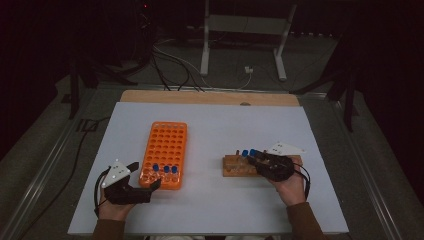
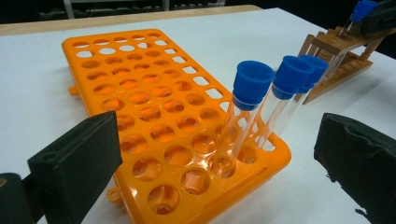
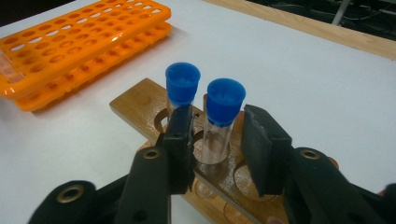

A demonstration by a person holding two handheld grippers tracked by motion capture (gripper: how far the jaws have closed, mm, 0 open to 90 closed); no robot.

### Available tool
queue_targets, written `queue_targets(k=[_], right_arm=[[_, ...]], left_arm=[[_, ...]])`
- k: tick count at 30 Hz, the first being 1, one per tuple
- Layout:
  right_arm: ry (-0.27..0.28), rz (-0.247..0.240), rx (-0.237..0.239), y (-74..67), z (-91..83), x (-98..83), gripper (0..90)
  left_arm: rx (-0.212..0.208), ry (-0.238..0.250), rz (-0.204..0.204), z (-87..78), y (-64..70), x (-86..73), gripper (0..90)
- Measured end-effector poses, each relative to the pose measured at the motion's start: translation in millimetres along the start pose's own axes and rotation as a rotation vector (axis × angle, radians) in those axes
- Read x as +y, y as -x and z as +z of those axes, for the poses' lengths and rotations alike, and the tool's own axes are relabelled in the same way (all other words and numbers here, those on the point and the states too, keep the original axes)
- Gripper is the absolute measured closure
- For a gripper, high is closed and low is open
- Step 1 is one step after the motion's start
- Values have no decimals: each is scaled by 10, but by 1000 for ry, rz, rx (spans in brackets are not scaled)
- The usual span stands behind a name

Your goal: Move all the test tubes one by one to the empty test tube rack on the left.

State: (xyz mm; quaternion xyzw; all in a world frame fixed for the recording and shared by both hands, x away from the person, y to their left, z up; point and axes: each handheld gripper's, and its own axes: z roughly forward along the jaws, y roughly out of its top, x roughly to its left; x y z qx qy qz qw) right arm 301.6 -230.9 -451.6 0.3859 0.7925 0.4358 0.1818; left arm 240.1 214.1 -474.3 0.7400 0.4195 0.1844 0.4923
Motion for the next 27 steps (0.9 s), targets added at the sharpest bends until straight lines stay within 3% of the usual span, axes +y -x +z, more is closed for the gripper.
queue_targets(k=[7, 12, 27], right_arm=[[-1, 10, 0, -1, 65, -1, 681], [1, 9, 0, -3, 75, 1, 755], [25, -14, 1, -17, -54, 63, 767]], left_arm=[[1, 0, 1, -1, -1, -3, 13], [1, -2, 4, 3, 6, -4, 13], [0, -4, 11, 8, 13, -2, 13]])
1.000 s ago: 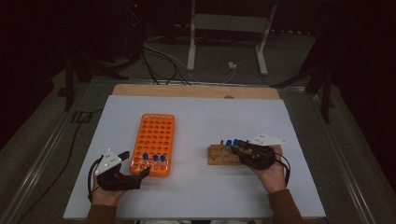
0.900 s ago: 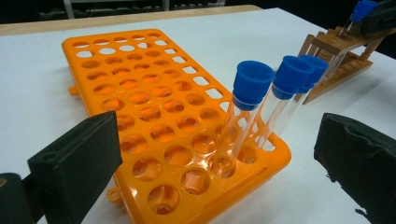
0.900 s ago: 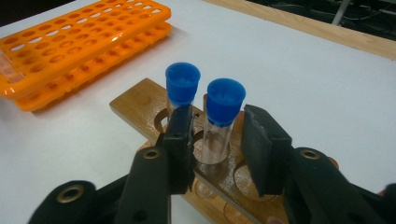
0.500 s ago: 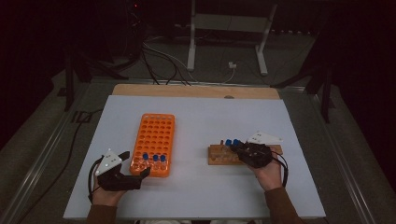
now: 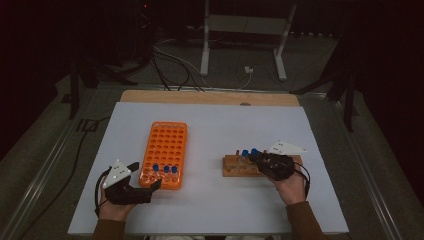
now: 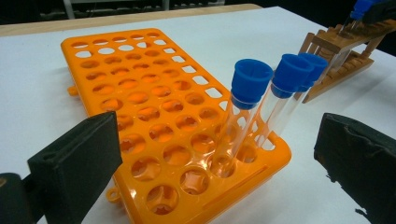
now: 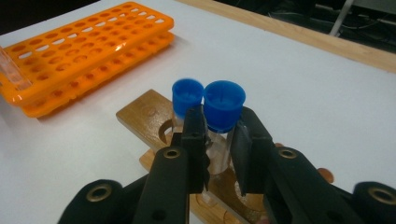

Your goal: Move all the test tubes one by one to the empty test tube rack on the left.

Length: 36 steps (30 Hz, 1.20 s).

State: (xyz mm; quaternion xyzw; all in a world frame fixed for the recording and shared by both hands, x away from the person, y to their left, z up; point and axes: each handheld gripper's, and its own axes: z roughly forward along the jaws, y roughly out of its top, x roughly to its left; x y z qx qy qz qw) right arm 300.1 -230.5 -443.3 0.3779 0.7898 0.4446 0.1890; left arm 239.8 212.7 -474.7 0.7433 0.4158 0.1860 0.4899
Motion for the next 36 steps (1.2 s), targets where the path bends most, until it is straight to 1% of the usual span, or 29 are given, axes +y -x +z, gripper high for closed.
queue_targets(k=[6, 12, 19, 25, 32, 36], right_arm=[[16, -8, -10, -14, -77, 97, 767], [39, 6, 6, -20, -151, 175, 767], [55, -2, 2, -30, -235, 259, 767], [73, -14, 3, -56, -319, 364, 767], [77, -29, 17, -92, -400, 446, 767], [70, -30, 32, -107, -435, 478, 767]], left_arm=[[-3, -3, 6, 6, 16, 4, 11], [-2, -1, 10, -2, 23, 9, 10], [-4, -4, 16, -1, 42, 20, 10], [-8, -8, 30, 5, 77, 38, 11], [-9, -5, 46, -11, 118, 94, 11], [-12, 2, 48, -24, 139, 145, 11]])
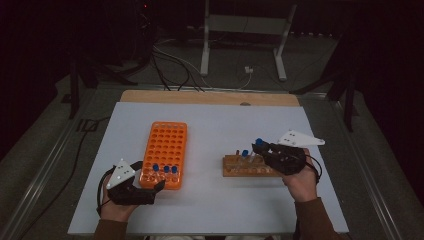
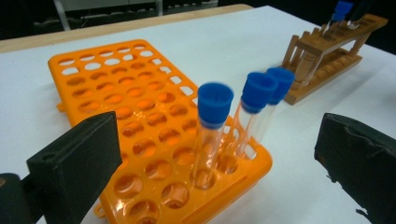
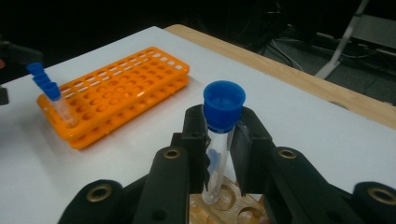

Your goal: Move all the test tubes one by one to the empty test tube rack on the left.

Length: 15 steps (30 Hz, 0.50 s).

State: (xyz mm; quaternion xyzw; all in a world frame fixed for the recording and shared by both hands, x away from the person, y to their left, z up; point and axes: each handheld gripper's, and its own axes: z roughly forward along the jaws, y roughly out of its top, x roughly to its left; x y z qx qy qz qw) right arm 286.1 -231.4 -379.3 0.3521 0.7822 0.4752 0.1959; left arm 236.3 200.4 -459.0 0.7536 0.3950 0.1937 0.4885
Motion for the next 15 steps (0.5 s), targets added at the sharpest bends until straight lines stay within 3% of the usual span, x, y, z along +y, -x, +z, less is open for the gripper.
queue_targets(k=[15], right_arm=[[-5, -20, 57, -158, 23, 64, 767]], left_arm=[[-1, 11, 5, -54, 22, 179, 11]])
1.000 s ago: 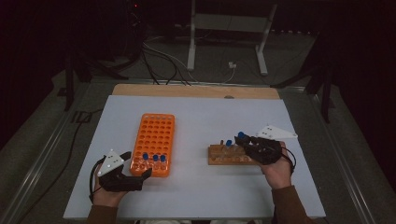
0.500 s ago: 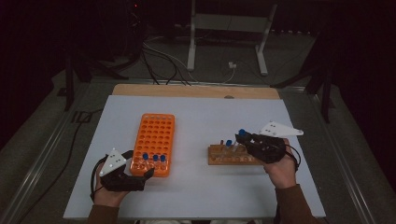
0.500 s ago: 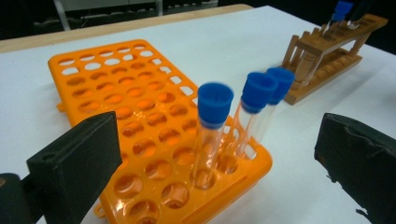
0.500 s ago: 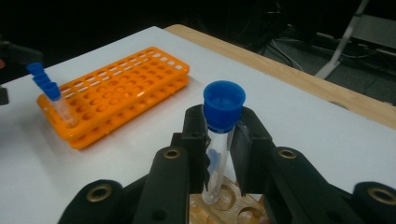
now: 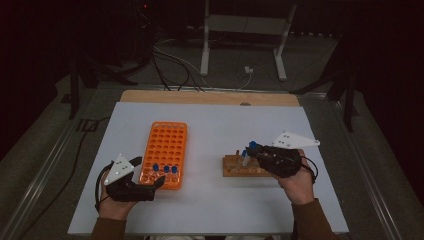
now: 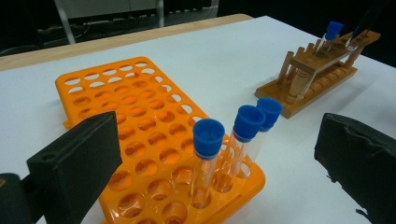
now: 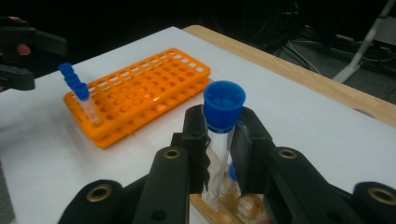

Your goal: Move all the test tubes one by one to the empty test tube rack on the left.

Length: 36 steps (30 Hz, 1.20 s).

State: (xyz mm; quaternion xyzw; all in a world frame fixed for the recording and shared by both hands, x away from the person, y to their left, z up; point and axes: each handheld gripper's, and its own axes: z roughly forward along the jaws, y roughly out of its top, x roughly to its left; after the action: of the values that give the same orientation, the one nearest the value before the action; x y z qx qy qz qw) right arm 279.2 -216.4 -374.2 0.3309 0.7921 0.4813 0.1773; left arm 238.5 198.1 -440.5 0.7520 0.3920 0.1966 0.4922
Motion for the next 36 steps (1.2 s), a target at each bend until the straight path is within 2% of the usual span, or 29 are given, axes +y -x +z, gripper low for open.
queue_targets(k=[15, 25, 36], right_arm=[[12, -15, 77, -199, 225, 146, 767], [14, -28, 120, -348, 448, 275, 766], [12, -35, 149, -444, 585, 338, 766]], left_arm=[[-40, 10, 31, 118, 104, 210, 11], [-78, 13, 40, 284, 219, 321, 11], [-106, 15, 60, 461, 316, 404, 11]])
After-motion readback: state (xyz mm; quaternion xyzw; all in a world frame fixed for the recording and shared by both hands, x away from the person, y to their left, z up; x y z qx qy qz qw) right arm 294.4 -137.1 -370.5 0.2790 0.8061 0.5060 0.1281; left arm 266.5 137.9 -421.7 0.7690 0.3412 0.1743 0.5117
